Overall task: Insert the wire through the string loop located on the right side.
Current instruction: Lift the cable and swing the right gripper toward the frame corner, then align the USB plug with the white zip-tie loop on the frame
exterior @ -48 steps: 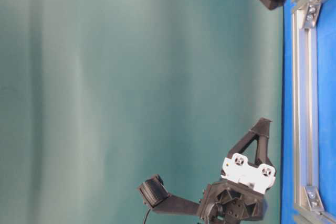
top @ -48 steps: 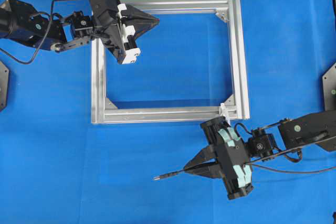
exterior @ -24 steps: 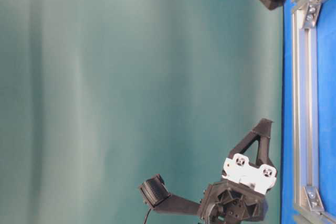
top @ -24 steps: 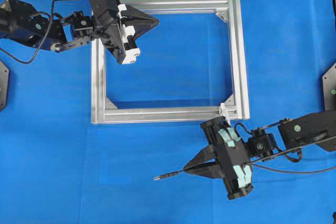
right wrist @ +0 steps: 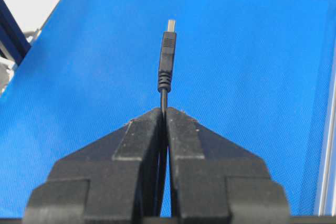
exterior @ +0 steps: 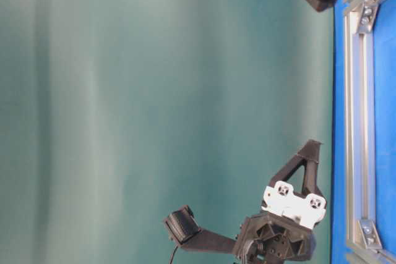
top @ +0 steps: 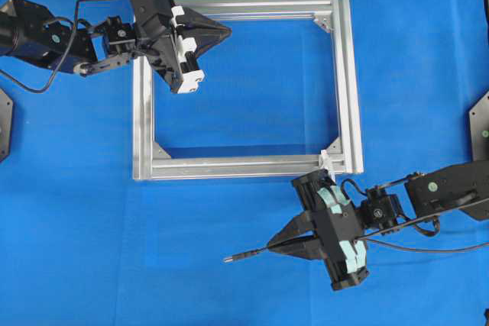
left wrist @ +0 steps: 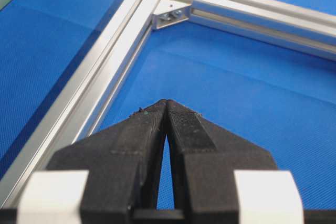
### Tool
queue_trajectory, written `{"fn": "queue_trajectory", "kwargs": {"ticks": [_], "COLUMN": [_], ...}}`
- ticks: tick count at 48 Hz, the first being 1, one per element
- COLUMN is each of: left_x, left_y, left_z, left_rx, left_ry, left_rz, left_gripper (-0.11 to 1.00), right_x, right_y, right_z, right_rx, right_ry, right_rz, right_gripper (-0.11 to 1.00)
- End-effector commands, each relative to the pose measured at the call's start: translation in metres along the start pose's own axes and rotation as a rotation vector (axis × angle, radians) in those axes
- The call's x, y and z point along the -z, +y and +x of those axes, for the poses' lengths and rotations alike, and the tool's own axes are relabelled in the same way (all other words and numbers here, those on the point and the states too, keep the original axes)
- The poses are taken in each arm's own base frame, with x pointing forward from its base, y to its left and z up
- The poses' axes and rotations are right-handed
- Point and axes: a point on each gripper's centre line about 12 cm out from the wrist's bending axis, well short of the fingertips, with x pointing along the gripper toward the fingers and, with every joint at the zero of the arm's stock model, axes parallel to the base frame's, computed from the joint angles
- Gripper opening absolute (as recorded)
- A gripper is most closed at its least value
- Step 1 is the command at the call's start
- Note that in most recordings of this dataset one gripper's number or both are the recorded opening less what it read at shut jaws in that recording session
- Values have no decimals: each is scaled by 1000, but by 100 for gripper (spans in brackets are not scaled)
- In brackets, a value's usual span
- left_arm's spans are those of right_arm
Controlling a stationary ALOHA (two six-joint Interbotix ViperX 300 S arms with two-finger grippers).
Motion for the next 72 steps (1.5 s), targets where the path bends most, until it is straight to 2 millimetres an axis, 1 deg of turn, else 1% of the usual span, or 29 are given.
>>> {"fn": "queue_trajectory", "kwargs": {"ticks": [1,22,31,37,42,54,58,65,72], "left_x": [-14,-14,-13,-13,-13,-14,-14,-14,-14], "left_y": [0,0,0,0,0,0,0,0,0], "left_z": [-2,-3,-2,-3,-5,-5,-6,-6,-6], "left_rx": [3,3,3,2,3,3,3,4,4], "left_ry": [-40,-40,-38,-38,-37,-40,-40,-40,-41], "left_rz": [0,0,-2,-3,-3,-3,-2,-2,-1], "left_gripper": [0,0,0,0,0,0,0,0,0], "right_x": [-17,-16,-6,5,15,43,50,60,66], "right_y": [2,2,0,-2,-2,-10,-12,-14,-15], "right_z": [-3,-4,-14,-28,-43,-94,-112,-136,-150], "right_rx": [-6,-6,-3,0,-1,4,1,-8,-15], "right_ry": [-49,-46,-23,-3,12,35,32,61,76], "right_rz": [1,2,11,17,19,33,36,39,41], "right_gripper": [-3,-3,-3,-3,-3,-3,-3,-3,-3]}}
